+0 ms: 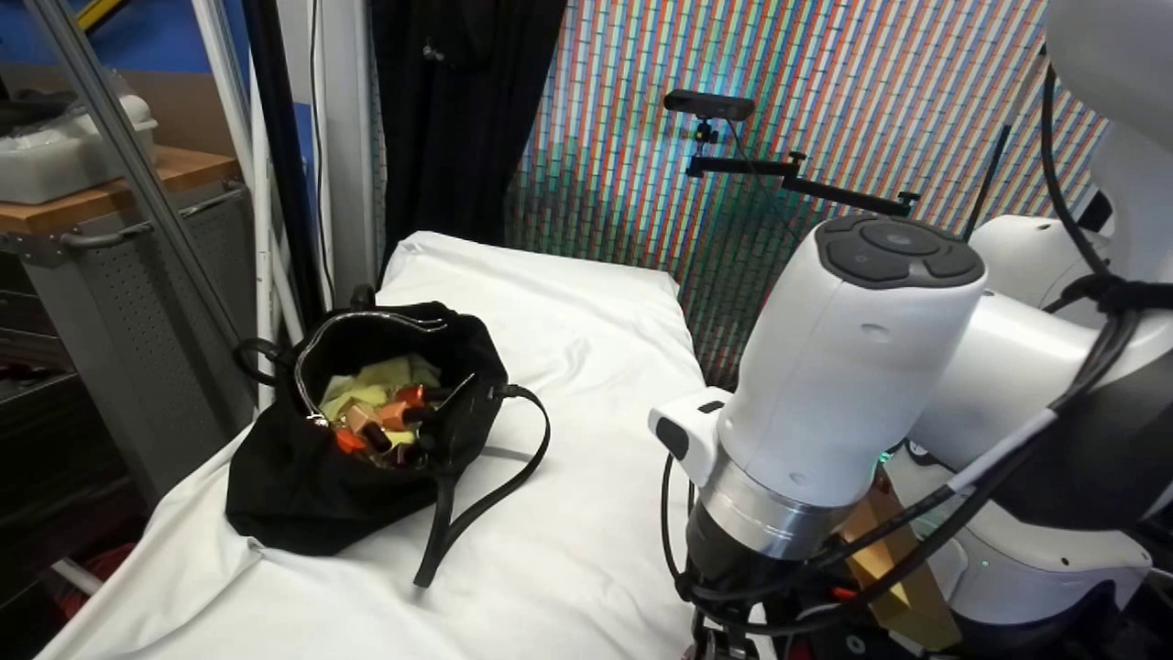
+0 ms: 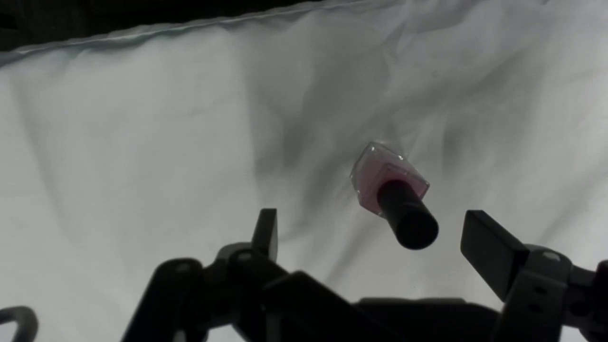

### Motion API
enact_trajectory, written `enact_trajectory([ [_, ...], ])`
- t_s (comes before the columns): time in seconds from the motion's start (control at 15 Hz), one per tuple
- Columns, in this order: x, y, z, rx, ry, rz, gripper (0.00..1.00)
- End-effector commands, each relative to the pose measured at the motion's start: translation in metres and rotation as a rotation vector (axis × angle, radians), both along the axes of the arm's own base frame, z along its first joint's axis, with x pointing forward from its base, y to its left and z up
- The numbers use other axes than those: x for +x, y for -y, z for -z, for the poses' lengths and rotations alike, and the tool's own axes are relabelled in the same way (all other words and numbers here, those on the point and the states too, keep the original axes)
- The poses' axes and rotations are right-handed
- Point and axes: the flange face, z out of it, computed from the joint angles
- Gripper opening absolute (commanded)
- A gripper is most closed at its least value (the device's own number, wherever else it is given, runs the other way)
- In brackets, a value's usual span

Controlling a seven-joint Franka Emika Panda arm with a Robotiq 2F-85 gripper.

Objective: Place the nail polish bottles inside the black bag from right to left

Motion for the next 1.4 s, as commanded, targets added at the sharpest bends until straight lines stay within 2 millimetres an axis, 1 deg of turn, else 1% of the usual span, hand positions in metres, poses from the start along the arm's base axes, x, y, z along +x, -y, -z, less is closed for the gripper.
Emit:
enact_trajectory([
  [0.0, 0.019, 0.007, 0.011, 0.023, 0.003, 0.019, 1.00],
  [0.27, 0.033, 0.016, 0.026, 0.040, -0.009, 0.040, 1.00],
  [0.47, 0.040, 0.019, 0.038, 0.053, -0.018, 0.044, 1.00],
  [0.6, 0.042, 0.020, 0.045, 0.068, -0.032, 0.052, 1.00],
  [0.87, 0.040, 0.020, 0.057, 0.096, -0.065, 0.067, 1.00],
  [1.07, 0.038, 0.021, 0.059, 0.107, -0.079, 0.069, 1.00],
  [1.33, 0.037, 0.021, 0.052, 0.104, -0.069, 0.068, 1.00],
])
